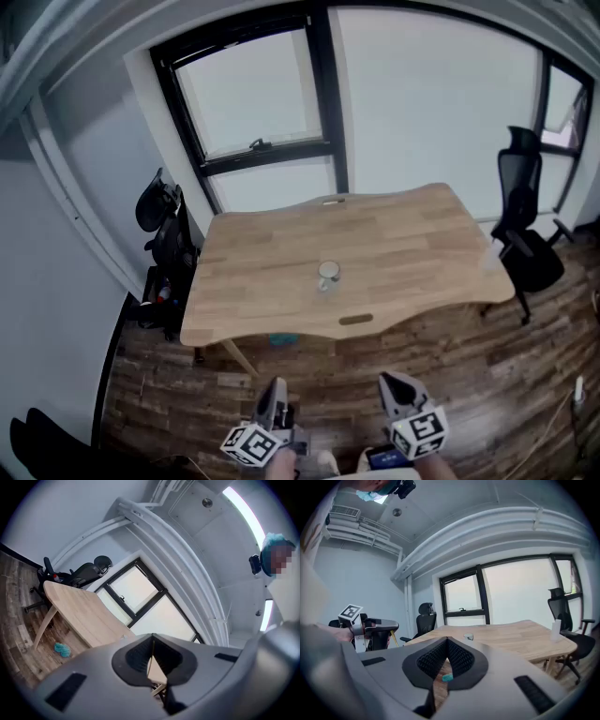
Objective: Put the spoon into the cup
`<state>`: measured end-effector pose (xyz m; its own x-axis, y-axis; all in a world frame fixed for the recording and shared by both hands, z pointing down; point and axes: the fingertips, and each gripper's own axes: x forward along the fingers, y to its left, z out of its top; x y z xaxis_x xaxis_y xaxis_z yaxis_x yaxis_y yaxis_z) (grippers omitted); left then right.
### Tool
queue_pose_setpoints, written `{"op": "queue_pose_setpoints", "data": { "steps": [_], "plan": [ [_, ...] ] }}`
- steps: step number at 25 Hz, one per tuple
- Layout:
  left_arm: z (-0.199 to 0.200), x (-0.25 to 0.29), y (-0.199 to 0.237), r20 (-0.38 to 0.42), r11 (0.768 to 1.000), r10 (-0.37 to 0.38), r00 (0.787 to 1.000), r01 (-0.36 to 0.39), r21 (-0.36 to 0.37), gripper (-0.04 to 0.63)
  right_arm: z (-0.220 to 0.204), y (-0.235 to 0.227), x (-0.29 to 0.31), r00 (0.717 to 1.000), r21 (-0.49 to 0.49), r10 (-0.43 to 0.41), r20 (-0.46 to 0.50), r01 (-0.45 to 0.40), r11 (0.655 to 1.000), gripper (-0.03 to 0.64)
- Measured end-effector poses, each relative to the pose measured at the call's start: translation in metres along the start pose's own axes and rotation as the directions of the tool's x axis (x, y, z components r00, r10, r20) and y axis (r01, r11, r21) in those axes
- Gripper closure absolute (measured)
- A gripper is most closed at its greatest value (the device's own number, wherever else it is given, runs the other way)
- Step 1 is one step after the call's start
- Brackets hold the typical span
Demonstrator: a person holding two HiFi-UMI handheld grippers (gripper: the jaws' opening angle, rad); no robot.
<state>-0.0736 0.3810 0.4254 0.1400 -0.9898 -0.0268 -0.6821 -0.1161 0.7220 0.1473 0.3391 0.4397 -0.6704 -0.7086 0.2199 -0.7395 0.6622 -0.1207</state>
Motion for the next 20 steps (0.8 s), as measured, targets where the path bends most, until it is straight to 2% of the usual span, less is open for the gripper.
{"op": "queue_pose_setpoints", "data": {
  "steps": [6,15,20],
  "plan": [
    [0.005,-0.004,-0.002,-0.002,1.000,0.012,1.000,-0.012,0.022,0.597,-0.005,0.001,-0.007,1.000,-0.013,-0.004,-0.024,0.003,1.000,0.620],
    [-0.002,0.000,-0.011,0.012,1.000,0.016,1.000,-0.016,0.016,0.597,0.003,-0.011,-0.014,1.000,-0.003,-0.004,0.009,0.004,1.000,0.620],
    [-0.009,0.002,-0.015,0.032,1.000,0.025,0.999,-0.026,0.007,0.597,-0.008,-0.016,-0.018,0.998,-0.046,0.047,-0.041,-0.049,0.998,0.620]
  ]
}}
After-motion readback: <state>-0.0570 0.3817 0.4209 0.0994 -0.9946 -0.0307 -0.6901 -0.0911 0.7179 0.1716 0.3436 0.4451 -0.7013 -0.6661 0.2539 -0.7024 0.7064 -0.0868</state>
